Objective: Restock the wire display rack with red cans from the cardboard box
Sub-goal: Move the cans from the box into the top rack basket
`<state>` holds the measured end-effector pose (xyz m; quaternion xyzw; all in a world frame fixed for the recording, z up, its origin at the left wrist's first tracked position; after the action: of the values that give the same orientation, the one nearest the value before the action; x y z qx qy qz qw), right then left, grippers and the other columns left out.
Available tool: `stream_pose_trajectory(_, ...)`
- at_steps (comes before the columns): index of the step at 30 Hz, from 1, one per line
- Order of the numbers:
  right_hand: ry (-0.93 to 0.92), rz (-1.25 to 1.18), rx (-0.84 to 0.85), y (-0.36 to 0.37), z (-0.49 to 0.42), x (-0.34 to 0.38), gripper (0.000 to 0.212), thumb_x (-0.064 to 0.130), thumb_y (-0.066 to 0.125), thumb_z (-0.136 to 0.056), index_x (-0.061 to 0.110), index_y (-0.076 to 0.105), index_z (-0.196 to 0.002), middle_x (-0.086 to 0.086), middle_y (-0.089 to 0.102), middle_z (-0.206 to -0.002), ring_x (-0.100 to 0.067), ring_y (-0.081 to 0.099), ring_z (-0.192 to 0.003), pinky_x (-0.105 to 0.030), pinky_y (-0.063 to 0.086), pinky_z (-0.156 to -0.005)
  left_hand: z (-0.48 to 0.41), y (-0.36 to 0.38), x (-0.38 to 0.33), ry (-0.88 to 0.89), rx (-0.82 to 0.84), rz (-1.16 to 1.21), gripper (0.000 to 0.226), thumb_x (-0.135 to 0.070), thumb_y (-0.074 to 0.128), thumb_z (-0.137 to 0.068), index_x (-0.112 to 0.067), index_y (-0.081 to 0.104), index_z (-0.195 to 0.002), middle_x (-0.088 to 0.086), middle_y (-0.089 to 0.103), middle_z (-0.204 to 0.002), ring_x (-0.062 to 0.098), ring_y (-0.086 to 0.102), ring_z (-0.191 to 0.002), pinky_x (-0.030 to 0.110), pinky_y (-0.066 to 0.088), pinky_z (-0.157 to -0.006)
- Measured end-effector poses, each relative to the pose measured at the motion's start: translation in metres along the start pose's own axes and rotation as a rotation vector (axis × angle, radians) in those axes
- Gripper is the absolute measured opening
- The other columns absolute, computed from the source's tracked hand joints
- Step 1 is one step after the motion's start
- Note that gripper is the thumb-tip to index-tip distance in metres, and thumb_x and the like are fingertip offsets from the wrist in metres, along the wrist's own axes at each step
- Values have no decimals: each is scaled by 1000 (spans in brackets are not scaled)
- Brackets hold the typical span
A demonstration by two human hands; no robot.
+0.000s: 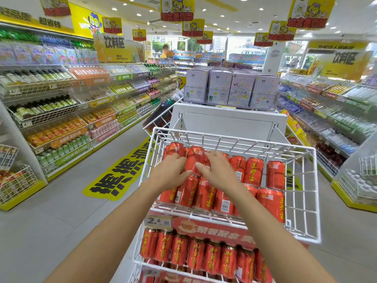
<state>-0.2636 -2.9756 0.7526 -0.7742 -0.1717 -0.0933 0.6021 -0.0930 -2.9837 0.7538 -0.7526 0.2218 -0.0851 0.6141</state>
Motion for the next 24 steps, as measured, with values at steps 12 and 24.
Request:
stream_pose_trajectory(12,-41,206,55,-50,144,9,64,56,46,-105,22,40,-159,-14,39,-162,-33,33,-151,-50,33,-121,98,-26,-73,236,60,-254,54,-52,49,-104,-10,53,-137,11,60,-128,33,56,-120,46,46,-102)
stream_pose_trajectory(24,127,285,81,-7,267,50,66,54,51,-101,14,48,-153,-17,54,-147,-38,46,-139,-50,42,-113,213,28,-59,452,92,-101,60,-60,48,-100,-16,54,-141,10,62,-130,33,57,-122,48,47,-100)
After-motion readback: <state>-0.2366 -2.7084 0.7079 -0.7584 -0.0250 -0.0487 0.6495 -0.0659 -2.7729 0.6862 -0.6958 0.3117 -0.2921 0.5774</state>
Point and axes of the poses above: each hand's wrist, its own z-axis away from the middle knuckle, its own y-axis out of the palm, x = y × z, the point moved 5 cm from there along -z, towards the middle knuckle
